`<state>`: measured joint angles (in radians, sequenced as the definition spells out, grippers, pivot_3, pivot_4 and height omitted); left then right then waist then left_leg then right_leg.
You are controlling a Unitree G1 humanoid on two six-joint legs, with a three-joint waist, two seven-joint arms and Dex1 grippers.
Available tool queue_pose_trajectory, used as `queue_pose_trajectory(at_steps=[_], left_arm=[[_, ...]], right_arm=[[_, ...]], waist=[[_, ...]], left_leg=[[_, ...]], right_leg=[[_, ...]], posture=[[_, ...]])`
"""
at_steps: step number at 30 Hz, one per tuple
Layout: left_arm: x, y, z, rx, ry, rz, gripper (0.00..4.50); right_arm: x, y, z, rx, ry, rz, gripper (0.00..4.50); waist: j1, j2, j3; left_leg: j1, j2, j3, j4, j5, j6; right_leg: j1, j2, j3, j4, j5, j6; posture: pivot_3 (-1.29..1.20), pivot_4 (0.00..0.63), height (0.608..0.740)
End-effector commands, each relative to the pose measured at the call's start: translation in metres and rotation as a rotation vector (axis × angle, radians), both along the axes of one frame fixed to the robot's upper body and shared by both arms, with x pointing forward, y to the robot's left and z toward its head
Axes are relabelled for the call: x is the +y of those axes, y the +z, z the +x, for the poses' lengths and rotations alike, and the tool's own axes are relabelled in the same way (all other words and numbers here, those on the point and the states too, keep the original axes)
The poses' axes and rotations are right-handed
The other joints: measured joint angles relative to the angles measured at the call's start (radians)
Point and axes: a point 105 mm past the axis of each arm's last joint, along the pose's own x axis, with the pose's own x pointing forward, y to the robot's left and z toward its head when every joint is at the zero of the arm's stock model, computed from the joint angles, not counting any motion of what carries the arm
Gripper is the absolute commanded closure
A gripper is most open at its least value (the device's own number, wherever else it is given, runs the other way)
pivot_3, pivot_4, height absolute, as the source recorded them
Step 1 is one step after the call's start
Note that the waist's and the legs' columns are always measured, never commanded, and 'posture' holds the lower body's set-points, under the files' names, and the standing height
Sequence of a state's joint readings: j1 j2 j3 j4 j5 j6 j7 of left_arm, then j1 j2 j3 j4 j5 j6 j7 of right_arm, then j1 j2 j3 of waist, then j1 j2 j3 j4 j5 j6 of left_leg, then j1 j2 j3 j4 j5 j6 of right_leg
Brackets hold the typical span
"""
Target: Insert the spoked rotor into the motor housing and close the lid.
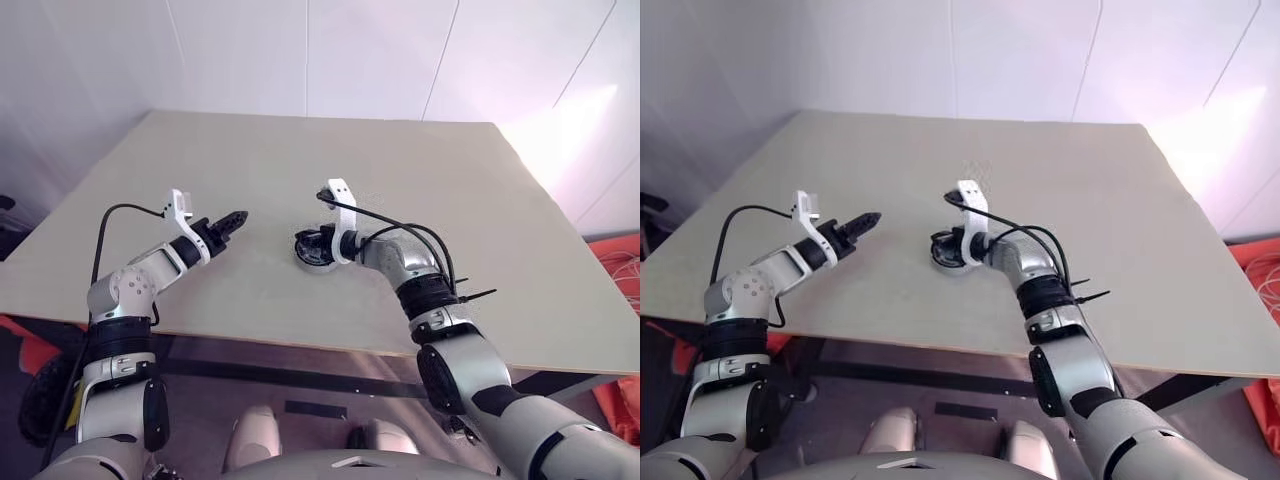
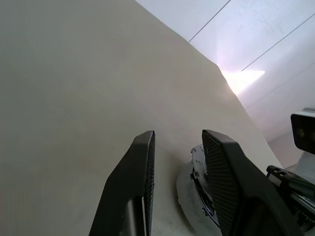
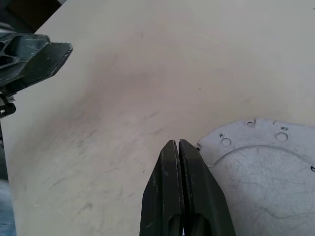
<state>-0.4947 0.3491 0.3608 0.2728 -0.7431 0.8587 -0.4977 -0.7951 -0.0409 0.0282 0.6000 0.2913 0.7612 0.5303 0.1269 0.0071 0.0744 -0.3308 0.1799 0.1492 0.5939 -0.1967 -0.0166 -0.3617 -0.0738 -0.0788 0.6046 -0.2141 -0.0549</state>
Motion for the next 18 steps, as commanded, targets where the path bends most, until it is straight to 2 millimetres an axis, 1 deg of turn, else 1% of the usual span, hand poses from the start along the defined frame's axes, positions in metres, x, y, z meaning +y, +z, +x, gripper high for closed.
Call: queue_pose_trajectory(at_steps=[1, 3, 5, 7, 9, 11, 12, 14, 16, 17, 18], left_arm=[[0.003, 0.018, 0.005, -0.067, 0.007, 0.004, 2.88], [0.003, 0.018, 0.005, -0.066, 0.008, 0.004, 2.88], [0.003, 0.018, 0.005, -0.068, 0.008, 0.003, 2.88], [0.001, 0.019, 0.007, -0.069, 0.005, 0.001, 2.88], [-0.001, 0.019, 0.008, -0.071, -0.001, -0.001, 2.88], [-0.003, 0.019, 0.009, -0.073, -0.009, -0.002, 2.88], [-0.004, 0.019, 0.009, -0.073, -0.013, -0.002, 2.88], [-0.006, 0.018, 0.010, -0.072, -0.019, -0.002, 2.88], [-0.007, 0.018, 0.011, -0.073, -0.025, -0.002, 2.88], [-0.007, 0.018, 0.011, -0.073, -0.026, -0.002, 2.88], [-0.008, 0.018, 0.011, -0.073, -0.030, -0.002, 2.88]], right_arm=[[-0.016, -0.009, -0.011, 0.074, 0.006, 0.003, 4.46], [-0.013, 0.000, -0.017, 0.051, 0.050, 0.025, 4.46], [-0.011, 0.015, -0.022, -0.008, 0.104, 0.045, 4.46], [-0.009, 0.043, -0.027, -0.118, 0.170, 0.088, 4.46], [-0.011, 0.072, -0.023, -0.229, 0.166, 0.141, 4.46], [-0.017, 0.093, -0.016, -0.327, 0.137, 0.167, 4.46], [-0.019, 0.100, -0.015, -0.369, 0.133, 0.160, 4.46], [-0.022, 0.105, -0.013, -0.415, 0.133, 0.142, 4.46], [-0.028, 0.107, -0.010, -0.452, 0.122, 0.130, 4.46], [-0.031, 0.106, -0.009, -0.461, 0.118, 0.125, 4.46], [-0.035, 0.100, -0.007, -0.483, 0.117, 0.086, 4.46]], waist=[[0.001, 0.000, 0.000], [0.001, -0.001, 0.000], [0.001, -0.001, 0.000], [0.000, -0.002, 0.000], [-0.001, -0.002, -0.001], [-0.003, -0.002, -0.001], [-0.003, -0.002, -0.001], [-0.003, -0.002, -0.001], [-0.004, -0.002, -0.001], [-0.004, -0.002, -0.001], [-0.004, -0.002, -0.001]], left_leg=[[0.000, -0.001, 0.000, 0.000, 0.000, 0.000], [-0.002, -0.002, 0.000, 0.000, 0.000, 0.000], [-0.003, -0.004, 0.000, 0.000, 0.000, 0.000], [-0.006, -0.004, 0.000, 0.000, 0.000, 0.000], [-0.014, -0.003, 0.000, 0.001, 0.002, -0.002], [-0.019, -0.001, 0.000, 0.001, 0.003, -0.005], [-0.022, 0.000, 0.000, 0.001, 0.003, -0.005], [-0.028, 0.000, 0.000, 0.000, 0.003, -0.005], [-0.033, 0.000, 0.000, 0.000, 0.003, -0.005], [-0.035, 0.000, 0.000, 0.001, 0.003, -0.004], [-0.038, 0.000, 0.000, 0.001, 0.003, -0.004]], right_leg=[[0.002, -0.001, 0.000, -0.001, 0.000, 0.001], [0.005, -0.002, 0.001, -0.004, 0.000, 0.003], [0.005, -0.003, 0.001, -0.005, 0.001, 0.004], [0.002, -0.003, 0.002, -0.004, 0.002, 0.006], [-0.008, -0.003, 0.002, 0.003, 0.002, 0.006], [-0.015, -0.001, 0.002, 0.006, 0.003, 0.004], [-0.020, 0.000, 0.002, 0.009, 0.004, -0.003], [-0.027, 0.001, 0.002, 0.012, 0.003, -0.007], [-0.032, 0.001, 0.001, 0.013, 0.002, -0.008], [-0.034, 0.001, 0.001, 0.013, 0.002, -0.008], [-0.037, 0.001, 0.001, 0.013, 0.002, -0.008]], posture=[[0.00, 0.000, 0.740], [0.00, 0.000, 0.740], [0.00, 0.000, 0.740], [0.00, 0.000, 0.740], [0.00, 0.000, 0.740], [0.00, 0.000, 0.740], [0.00, 0.000, 0.740], [0.00, 0.000, 0.740], [0.00, 0.000, 0.740], [0.00, 0.000, 0.740], [0.00, 0.000, 0.740]])
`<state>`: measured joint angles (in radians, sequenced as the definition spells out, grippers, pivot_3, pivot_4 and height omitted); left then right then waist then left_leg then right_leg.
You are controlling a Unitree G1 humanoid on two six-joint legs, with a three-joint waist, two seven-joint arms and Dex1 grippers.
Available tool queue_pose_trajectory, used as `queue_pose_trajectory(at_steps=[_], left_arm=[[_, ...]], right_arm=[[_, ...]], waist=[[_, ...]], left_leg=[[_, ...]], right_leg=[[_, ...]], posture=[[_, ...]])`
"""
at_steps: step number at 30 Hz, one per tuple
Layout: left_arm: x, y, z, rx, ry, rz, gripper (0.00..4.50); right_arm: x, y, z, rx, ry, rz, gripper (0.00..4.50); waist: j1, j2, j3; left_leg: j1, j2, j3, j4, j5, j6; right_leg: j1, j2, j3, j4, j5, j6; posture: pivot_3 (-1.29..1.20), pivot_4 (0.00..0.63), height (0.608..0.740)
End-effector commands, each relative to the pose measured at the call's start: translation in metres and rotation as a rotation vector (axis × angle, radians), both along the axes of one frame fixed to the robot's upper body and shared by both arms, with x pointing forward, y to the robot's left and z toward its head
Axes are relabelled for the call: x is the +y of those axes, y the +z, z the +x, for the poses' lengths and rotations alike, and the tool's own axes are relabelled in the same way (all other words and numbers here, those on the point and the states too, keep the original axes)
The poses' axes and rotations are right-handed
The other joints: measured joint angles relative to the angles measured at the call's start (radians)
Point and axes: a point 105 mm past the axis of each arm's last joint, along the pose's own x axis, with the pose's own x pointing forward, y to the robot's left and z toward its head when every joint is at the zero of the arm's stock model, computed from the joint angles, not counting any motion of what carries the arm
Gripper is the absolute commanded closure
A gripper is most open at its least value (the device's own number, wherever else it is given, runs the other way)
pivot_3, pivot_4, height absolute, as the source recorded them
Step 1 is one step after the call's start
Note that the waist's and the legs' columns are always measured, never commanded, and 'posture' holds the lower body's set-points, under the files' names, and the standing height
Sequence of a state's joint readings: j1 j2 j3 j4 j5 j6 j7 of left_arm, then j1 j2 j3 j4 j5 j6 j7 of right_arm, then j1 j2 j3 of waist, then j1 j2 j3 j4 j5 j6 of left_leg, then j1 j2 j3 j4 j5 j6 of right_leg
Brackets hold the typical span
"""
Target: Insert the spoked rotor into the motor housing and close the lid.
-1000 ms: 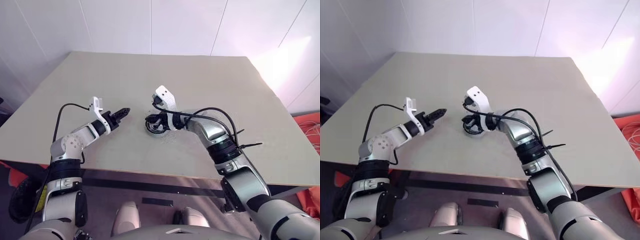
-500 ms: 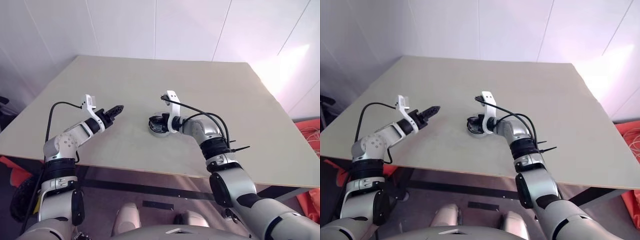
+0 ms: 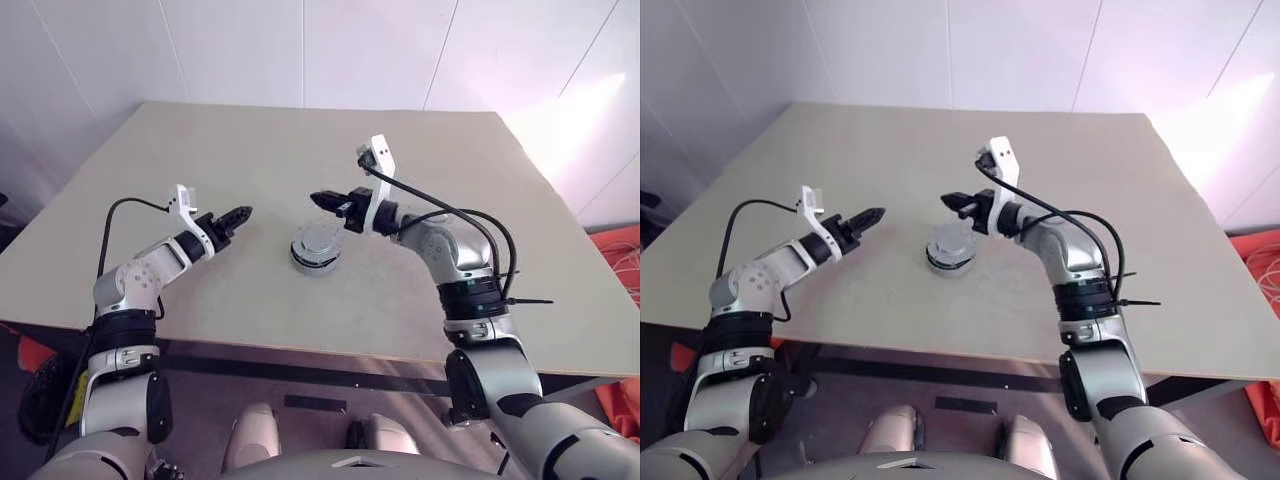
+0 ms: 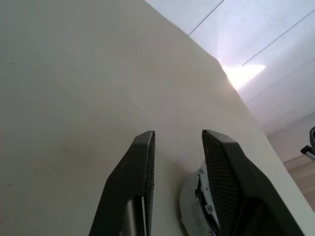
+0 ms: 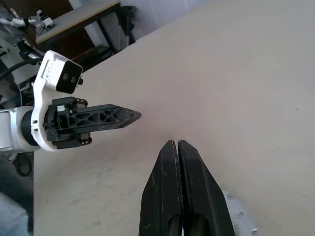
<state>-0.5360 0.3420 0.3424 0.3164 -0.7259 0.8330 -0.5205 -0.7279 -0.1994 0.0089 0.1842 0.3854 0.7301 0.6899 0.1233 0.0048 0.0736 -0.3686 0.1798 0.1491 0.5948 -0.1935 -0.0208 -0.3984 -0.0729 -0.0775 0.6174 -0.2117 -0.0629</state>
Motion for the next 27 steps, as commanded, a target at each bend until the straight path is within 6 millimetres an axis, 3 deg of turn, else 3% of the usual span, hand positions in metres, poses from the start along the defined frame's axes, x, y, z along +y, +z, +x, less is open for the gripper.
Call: queue_pose_trajectory(at_steps=[1, 5, 7, 15, 21, 27], left_arm=[[-0.001, 0.014, 0.005, -0.053, -0.011, 0.003, 2.88], [-0.002, 0.015, 0.006, -0.057, -0.021, 0.009, 2.88], [-0.001, 0.016, 0.006, -0.058, -0.025, 0.014, 2.88], [0.001, 0.019, 0.006, -0.060, -0.036, 0.026, 2.88], [0.003, 0.019, 0.006, -0.063, -0.033, 0.029, 2.88], [0.004, 0.020, 0.005, -0.066, -0.030, 0.033, 2.88]], right_arm=[[-0.009, -0.002, 0.000, -0.128, 0.016, -0.087, 4.46], [-0.009, -0.037, -0.014, -0.213, 0.098, -0.250, 3.60], [-0.007, -0.049, -0.017, -0.266, 0.117, -0.313, 2.79], [0.002, -0.042, -0.011, -0.319, 0.079, -0.219, 0.03], [0.006, -0.046, -0.006, -0.302, 0.076, -0.220, 0.03], [0.010, -0.070, -0.004, -0.259, 0.078, -0.263, 0.03]], waist=[[0.000, 0.000, 0.000], [0.003, -0.001, 0.000], [0.001, 0.000, 0.000], [-0.006, 0.000, 0.000], [-0.004, 0.000, 0.000], [-0.005, 0.000, 0.000]], left_leg=[[-0.001, 0.000, 0.000, 0.000, 0.000, 0.000], [0.000, 0.000, 0.000, 0.001, 0.000, 0.001], [0.000, 0.000, 0.000, 0.002, 0.000, 0.000], [0.002, 0.001, 0.000, 0.003, 0.000, 0.000], [0.001, 0.001, 0.000, 0.003, 0.000, 0.001], [0.002, 0.001, 0.000, 0.003, 0.000, 0.001]], right_leg=[[-0.001, 0.000, 0.000, 0.000, 0.000, 0.000], [0.002, 0.000, 0.000, -0.001, 0.000, 0.000], [0.002, 0.000, 0.000, 0.000, 0.000, 0.000], [0.002, 0.000, 0.000, 0.002, 0.000, 0.000], [0.002, 0.000, 0.000, 0.002, 0.000, -0.001], [0.002, 0.000, 0.000, 0.002, 0.000, -0.001]], posture=[[0.00, 0.000, 0.740], [0.00, 0.000, 0.740], [0.00, 0.000, 0.740], [0.00, 0.000, 0.740], [0.00, 0.000, 0.740], [0.00, 0.000, 0.740]])
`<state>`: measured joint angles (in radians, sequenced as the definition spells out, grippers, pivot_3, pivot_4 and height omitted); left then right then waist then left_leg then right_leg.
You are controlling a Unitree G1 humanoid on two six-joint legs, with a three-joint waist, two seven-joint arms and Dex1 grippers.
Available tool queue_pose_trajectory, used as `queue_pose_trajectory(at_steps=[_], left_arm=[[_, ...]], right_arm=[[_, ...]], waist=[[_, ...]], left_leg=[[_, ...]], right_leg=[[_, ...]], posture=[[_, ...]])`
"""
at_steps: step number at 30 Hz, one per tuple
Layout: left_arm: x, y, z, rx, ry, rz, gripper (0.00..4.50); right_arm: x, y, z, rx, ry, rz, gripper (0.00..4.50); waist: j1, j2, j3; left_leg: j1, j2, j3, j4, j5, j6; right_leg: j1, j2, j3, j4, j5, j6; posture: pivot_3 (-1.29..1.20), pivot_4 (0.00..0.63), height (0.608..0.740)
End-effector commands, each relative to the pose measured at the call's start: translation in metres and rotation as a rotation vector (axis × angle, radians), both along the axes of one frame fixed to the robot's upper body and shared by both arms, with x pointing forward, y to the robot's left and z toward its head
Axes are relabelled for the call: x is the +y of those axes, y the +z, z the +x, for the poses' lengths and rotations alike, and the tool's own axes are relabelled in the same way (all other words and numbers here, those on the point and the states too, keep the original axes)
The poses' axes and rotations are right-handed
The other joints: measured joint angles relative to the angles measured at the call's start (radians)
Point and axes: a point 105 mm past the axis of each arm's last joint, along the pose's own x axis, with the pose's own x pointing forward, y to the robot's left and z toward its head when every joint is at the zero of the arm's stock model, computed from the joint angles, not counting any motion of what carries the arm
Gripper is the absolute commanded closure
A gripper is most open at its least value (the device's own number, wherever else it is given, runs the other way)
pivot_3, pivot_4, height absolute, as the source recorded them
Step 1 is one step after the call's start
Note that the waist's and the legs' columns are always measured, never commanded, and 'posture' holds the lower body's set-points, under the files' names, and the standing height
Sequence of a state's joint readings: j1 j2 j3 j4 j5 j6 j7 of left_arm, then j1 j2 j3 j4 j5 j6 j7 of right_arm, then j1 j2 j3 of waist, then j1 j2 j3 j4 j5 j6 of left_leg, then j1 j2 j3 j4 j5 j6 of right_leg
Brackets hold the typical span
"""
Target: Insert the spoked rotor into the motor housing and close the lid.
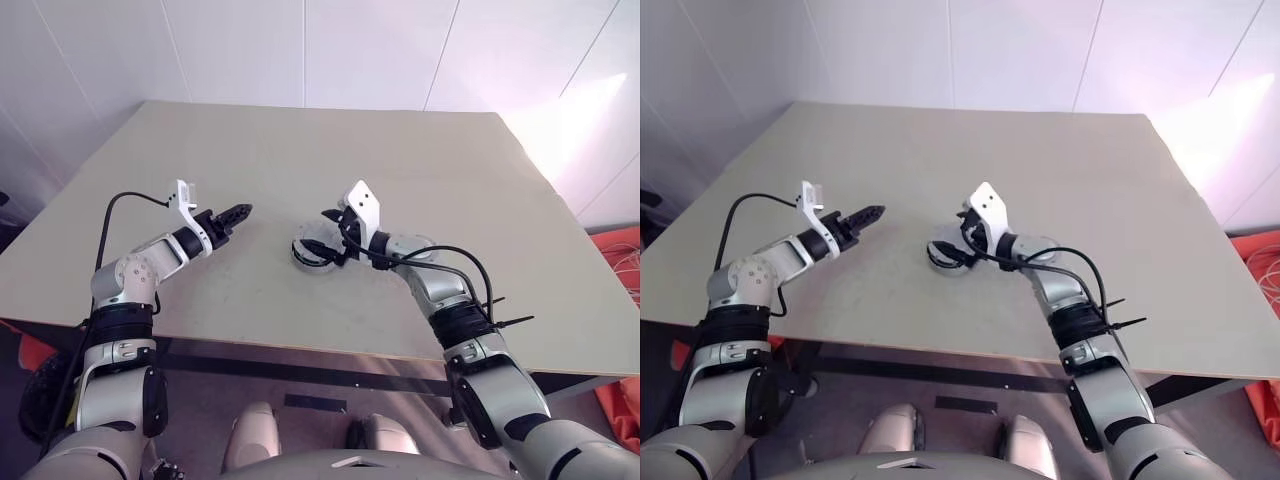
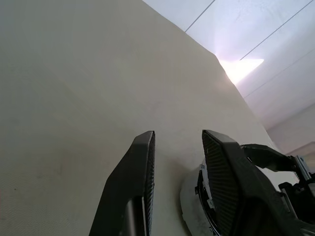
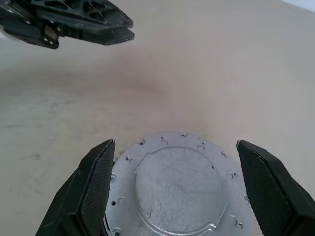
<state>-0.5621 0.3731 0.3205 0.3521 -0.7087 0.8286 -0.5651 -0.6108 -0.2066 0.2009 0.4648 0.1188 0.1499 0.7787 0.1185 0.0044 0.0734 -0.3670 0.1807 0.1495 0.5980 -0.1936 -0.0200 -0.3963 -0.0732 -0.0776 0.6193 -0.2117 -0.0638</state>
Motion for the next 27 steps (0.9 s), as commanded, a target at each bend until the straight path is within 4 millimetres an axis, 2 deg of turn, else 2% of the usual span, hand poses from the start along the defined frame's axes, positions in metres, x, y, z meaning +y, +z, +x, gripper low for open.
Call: queue_pose_trajectory(at_steps=[1, 12, 15, 17, 21, 27], left_arm=[[0.003, 0.017, 0.002, -0.056, 0.000, 0.009, 2.88], [0.004, 0.021, 0.002, -0.070, 0.001, 0.014, 2.88], [0.004, 0.020, 0.002, -0.069, 0.002, 0.014, 2.88], [0.003, 0.020, 0.002, -0.069, 0.001, 0.013, 2.88], [0.003, 0.020, 0.002, -0.070, 0.002, 0.012, 2.88], [0.002, 0.020, 0.001, -0.068, -0.002, 0.007, 2.88]], right_arm=[[0.007, 0.005, 0.002, -0.041, 0.015, 0.002, 0.03], [0.006, -0.003, 0.004, -0.049, 0.011, -0.017, 0.03], [0.003, -0.003, 0.006, -0.053, -0.003, -0.023, 0.66], [0.003, -0.003, 0.006, -0.052, -0.003, -0.023, 1.31], [0.001, -0.003, 0.005, -0.050, 0.003, -0.023, 1.35], [0.001, -0.002, -0.008, -0.021, 0.102, -0.018, 1.35]], waist=[[0.000, 0.000, 0.000], [-0.001, 0.000, 0.000], [-0.001, 0.000, 0.000], [-0.001, 0.000, 0.000], [-0.001, 0.000, 0.000], [0.001, 0.000, 0.000]], left_leg=[[0.000, 0.000, 0.000, 0.000, 0.000, 0.000], [0.001, 0.000, 0.000, 0.000, 0.000, 0.000], [0.001, 0.000, 0.000, 0.000, 0.000, 0.000], [0.001, 0.000, 0.000, 0.000, 0.000, 0.000], [0.001, 0.000, 0.000, 0.000, 0.000, 0.000], [0.000, 0.000, 0.000, 0.000, 0.000, 0.000]], right_leg=[[0.000, 0.000, 0.000, 0.000, 0.000, 0.000], [0.001, 0.000, 0.000, 0.000, 0.000, 0.000], [0.001, 0.000, 0.000, 0.000, 0.000, 0.000], [0.001, 0.000, 0.000, 0.000, 0.000, 0.000], [0.001, 0.000, 0.000, 0.000, 0.000, 0.000], [0.001, 0.000, 0.000, 0.000, 0.000, 0.000]], posture=[[0.00, 0.000, 0.740], [0.00, 0.000, 0.740], [0.00, 0.000, 0.740], [0.00, 0.000, 0.740], [0.00, 0.000, 0.740], [0.00, 0.000, 0.740]])
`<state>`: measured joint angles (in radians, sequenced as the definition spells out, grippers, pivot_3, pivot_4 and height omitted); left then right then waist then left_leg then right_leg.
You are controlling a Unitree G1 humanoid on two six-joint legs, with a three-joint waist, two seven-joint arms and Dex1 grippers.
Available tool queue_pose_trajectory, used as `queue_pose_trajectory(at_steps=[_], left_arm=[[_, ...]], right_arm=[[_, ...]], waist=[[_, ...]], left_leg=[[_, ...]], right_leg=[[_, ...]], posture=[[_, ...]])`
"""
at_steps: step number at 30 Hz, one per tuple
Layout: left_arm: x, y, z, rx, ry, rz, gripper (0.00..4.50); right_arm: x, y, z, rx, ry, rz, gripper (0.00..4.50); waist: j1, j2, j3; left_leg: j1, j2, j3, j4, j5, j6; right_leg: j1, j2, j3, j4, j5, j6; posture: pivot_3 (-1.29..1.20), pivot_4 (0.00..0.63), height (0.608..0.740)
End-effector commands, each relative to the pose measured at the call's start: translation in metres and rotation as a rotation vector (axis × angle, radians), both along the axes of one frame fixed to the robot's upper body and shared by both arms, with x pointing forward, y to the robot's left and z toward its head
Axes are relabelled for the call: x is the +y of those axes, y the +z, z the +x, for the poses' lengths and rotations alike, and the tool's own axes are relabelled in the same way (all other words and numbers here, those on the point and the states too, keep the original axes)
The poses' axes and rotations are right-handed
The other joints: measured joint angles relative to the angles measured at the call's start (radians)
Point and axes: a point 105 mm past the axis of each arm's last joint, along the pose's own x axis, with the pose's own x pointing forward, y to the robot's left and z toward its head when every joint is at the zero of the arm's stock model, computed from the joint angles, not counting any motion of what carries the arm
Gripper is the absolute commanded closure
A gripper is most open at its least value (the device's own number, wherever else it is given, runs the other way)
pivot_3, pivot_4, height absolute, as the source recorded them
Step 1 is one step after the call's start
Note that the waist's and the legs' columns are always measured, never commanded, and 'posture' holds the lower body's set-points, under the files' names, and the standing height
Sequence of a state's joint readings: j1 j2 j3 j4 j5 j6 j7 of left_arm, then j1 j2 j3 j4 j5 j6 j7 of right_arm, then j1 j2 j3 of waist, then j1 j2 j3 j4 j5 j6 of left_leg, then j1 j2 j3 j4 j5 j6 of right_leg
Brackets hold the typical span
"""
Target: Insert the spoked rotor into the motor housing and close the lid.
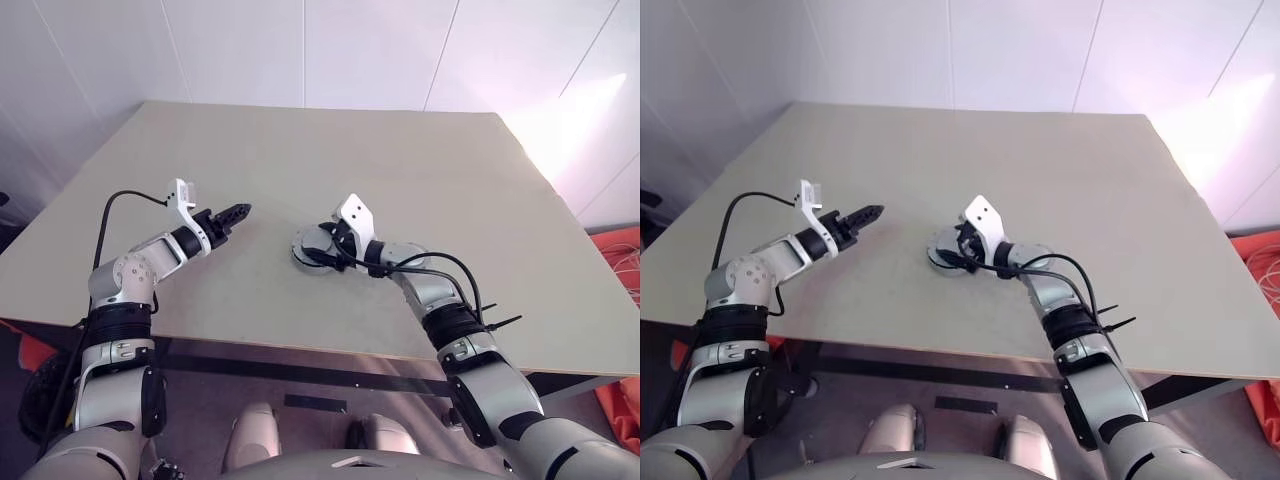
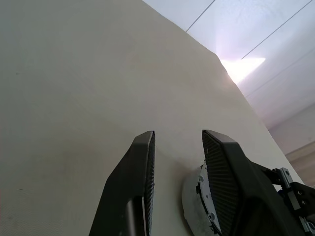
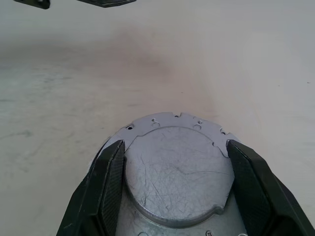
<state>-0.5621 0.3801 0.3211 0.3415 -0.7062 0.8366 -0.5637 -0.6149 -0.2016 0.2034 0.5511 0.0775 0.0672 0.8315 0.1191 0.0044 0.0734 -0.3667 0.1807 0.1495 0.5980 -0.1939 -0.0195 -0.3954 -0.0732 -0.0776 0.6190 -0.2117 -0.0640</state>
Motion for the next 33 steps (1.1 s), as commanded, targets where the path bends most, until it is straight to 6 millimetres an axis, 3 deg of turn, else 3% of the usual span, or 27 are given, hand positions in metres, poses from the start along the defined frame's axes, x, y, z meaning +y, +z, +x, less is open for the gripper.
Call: queue_pose_trajectory(at_steps=[1, 20, 33], left_arm=[[0.000, 0.018, 0.002, -0.064, -0.004, -0.004, 2.88], [0.000, 0.014, 0.000, -0.056, 0.000, -0.008, 2.88], [-0.002, 0.013, 0.000, -0.053, -0.006, -0.009, 2.88]], right_arm=[[0.001, 0.010, -0.005, -0.022, 0.060, 0.003, 1.35], [0.008, 0.004, -0.012, 0.023, 0.095, 0.033, 1.35], [0.005, 0.003, 0.000, -0.011, 0.026, -0.015, 1.35]], waist=[[0.000, 0.000, 0.000], [-0.010, 0.000, 0.000], [-0.022, 0.000, 0.000]], left_leg=[[0.000, 0.000, 0.000, 0.000, 0.000, 0.001], [0.000, 0.000, 0.000, 0.000, -0.001, 0.002], [0.002, 0.000, 0.000, 0.000, -0.001, 0.002]], right_leg=[[0.000, 0.000, 0.000, 0.000, 0.000, 0.000], [0.000, 0.000, 0.000, 0.000, 0.000, 0.000], [0.001, 0.000, 0.000, 0.000, 0.000, 0.000]], posture=[[0.00, 0.000, 0.740], [0.00, 0.000, 0.740], [0.00, 0.000, 0.740]])
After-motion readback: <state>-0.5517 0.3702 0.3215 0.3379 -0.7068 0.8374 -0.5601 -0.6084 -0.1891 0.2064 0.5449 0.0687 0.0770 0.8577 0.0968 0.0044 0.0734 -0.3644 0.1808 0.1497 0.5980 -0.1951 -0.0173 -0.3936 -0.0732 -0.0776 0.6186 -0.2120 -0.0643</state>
